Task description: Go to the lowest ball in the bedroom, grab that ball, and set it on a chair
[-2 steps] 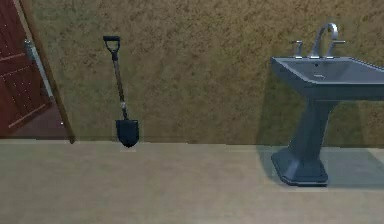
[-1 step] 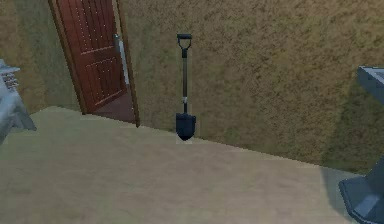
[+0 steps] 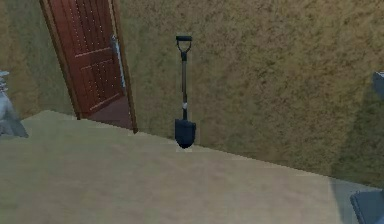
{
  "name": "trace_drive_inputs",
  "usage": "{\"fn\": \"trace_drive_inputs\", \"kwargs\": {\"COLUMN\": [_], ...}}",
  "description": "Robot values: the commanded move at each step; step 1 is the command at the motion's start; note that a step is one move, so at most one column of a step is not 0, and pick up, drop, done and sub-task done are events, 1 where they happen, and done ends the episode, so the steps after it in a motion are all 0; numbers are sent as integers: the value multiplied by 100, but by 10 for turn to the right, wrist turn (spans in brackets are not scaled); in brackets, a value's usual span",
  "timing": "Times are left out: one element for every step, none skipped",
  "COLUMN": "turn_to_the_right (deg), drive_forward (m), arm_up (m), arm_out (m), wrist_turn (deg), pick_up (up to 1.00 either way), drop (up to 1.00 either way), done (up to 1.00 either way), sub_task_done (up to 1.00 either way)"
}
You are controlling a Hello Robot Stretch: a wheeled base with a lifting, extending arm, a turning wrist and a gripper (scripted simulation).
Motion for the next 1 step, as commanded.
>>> {"fn": "trace_drive_inputs", "kwargs": {"turn_to_the_right": [450], "drive_forward": [0], "arm_up": [0], "arm_out": [0], "wrist_turn": [0], "pick_up": [0], "drop": [0], "done": [0], "sub_task_done": [0]}}
